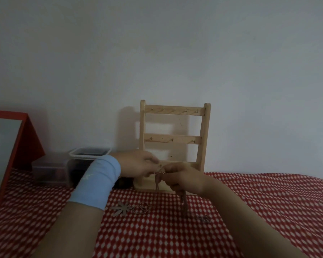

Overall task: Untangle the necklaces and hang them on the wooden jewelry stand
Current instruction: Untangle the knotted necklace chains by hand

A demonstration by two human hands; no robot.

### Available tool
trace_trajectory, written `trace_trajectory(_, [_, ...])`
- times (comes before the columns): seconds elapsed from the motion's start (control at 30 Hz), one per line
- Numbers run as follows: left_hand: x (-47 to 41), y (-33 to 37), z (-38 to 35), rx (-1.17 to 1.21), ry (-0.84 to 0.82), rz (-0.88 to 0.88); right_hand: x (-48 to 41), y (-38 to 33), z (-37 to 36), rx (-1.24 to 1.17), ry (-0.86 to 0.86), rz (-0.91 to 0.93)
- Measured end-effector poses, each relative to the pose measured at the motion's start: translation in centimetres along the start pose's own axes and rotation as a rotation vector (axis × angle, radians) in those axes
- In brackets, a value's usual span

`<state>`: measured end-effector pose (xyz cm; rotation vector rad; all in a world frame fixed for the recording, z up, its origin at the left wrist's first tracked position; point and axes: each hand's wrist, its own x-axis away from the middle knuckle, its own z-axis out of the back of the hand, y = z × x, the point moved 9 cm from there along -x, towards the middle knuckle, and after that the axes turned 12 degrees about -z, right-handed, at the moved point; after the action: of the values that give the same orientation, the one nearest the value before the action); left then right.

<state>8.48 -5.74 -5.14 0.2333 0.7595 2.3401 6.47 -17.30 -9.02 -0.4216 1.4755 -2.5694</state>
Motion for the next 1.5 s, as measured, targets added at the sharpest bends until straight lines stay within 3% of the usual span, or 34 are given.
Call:
trace_trajectory(0.1, [-1.2,1.7,-1.1,0.251,0.110,-0.132,0.5,-0.7,0.7,-0.087,0.012,0.045])
trace_trajectory(0.2, [-1.3,1.2,-2.6,0.343,0.053,-0.099,0.9,-1.1,1.5,-0.091,0.063,0.090])
trace_trajectory(0.27, [-1.3,0.5,-3.0,0.292,-0.003,-0.061,0.6,-0.9,1.7,-0.065,0.100,0.088])
trace_trajectory(0.4, [-0.8,0.1,-1.0,-0.054,0.051,-0.011,0.0,0.0,1.9,0.059,0.139,0.045])
trace_trajectory(0.53, [-0.3,-0.6,0.2,-0.049,0.091,-0.006,-0.3,0.4,2.3,0.139,0.191,0.058])
trace_trajectory(0.63, [-0.3,-1.3,0.9,0.115,0.188,0.041,-0.1,0.2,2.9,0.075,0.240,0.111])
trace_trajectory(0.77, [-0.7,-1.3,0.2,0.515,0.267,0.042,0.1,0.2,4.1,0.023,0.334,0.148])
trace_trajectory(0.83, [-1.0,-1.6,0.0,0.564,0.314,0.039,0.1,0.2,4.3,0.014,0.352,0.146])
trace_trajectory(0.93, [-0.8,-2.1,0.1,0.429,0.360,0.101,0.2,0.3,4.7,-0.007,0.380,0.150])
trace_trajectory(1.07, [-0.9,-0.8,0.4,0.159,0.324,-0.038,0.4,0.0,5.4,-0.082,0.440,0.184])
trace_trajectory(1.2, [-1.1,-0.5,0.7,0.193,0.362,-0.070,0.4,-0.3,4.6,-0.100,0.364,0.175])
trace_trajectory(1.33, [-1.7,-0.5,-0.4,0.577,0.344,-0.106,0.4,-0.7,3.3,-0.076,0.242,0.177])
trace_trajectory(1.5, [-1.4,0.5,0.0,0.350,0.349,-0.093,0.9,-0.9,4.4,-0.175,0.310,0.162])
